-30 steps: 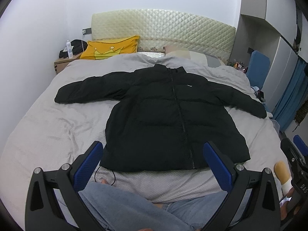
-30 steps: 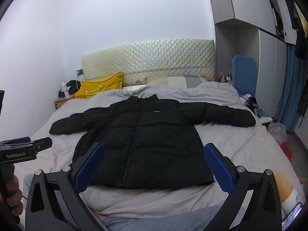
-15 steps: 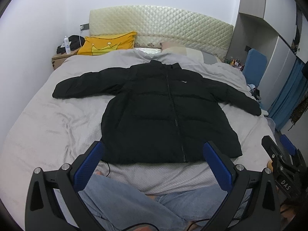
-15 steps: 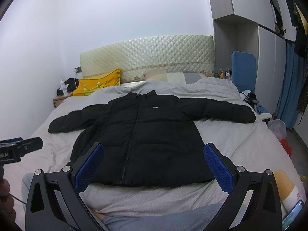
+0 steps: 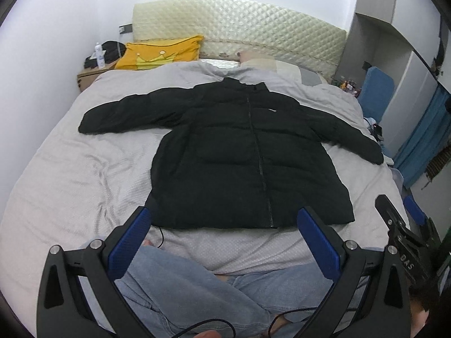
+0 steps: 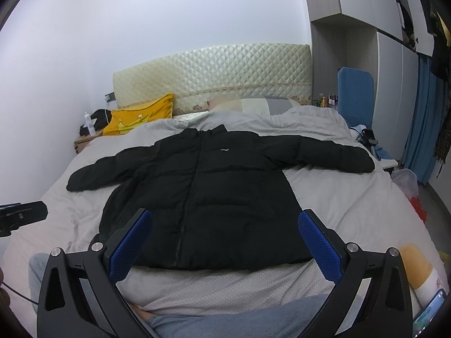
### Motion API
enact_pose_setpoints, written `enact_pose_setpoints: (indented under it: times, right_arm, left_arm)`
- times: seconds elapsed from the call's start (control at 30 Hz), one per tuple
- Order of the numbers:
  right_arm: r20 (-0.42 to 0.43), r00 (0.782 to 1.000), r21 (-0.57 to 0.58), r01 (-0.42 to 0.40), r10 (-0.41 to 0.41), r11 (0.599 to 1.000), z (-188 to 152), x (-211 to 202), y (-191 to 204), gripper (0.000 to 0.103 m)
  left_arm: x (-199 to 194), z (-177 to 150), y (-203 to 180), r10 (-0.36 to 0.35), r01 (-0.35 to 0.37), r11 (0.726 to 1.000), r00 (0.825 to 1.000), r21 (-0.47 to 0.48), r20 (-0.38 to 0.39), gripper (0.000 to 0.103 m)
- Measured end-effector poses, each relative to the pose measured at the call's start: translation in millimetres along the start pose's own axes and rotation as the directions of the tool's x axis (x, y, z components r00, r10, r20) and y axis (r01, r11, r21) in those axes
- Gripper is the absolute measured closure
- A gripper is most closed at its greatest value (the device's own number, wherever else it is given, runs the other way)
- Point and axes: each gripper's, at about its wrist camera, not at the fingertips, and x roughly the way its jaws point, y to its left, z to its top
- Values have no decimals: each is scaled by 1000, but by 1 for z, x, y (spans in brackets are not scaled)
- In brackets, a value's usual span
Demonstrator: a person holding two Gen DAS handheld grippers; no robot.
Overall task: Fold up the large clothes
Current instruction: 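Lower both grippers onto the jacket hem and close them on it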
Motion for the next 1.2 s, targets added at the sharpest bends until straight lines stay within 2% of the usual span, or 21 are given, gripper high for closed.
enact_pose_setpoints:
  times: [0.2,0.27,0.47,0.6,0.7,0.77,0.87,1.07,1.2]
  right_arm:
    - [-20,1000,0,6,-6,1000,-1,9,-2,0]
    - [-31,1000,4,2,-2,1000,-2,14,-4,0]
    - [-51,999,18,4,-3,1000,-4,31,-12,0]
    - [-79,997,10,12,-11,1000,-7,51,-22,0]
    - [-109,994,17,2,0,1000,-8,72,-36,0]
    - [-129,992,32,-1,5,999,-8,87,-48,0]
    - [-152,988,56,14,-5,998,-7,110,-64,0]
    - [-222,975,149,36,-2,988,-6,162,-108,0]
    - [-289,957,232,38,32,972,-15,196,-136,0]
  left_arm:
    - [6,2,0,7,-7,1000,1000,0,-15,0]
    - [9,3,2,-10,10,1000,1000,4,-17,0]
    - [29,8,24,-40,36,997,996,-63,-74,0]
    - [49,13,46,26,-33,994,997,-103,-70,0]
    - [67,22,62,43,-49,997,996,-67,-76,0]
    - [77,28,73,71,-74,996,996,-50,-54,0]
    - [100,38,92,132,-135,989,990,-57,-55,0]
    - [160,47,124,79,-98,985,989,-145,-129,0]
    - [204,45,138,66,-111,973,974,-202,-219,0]
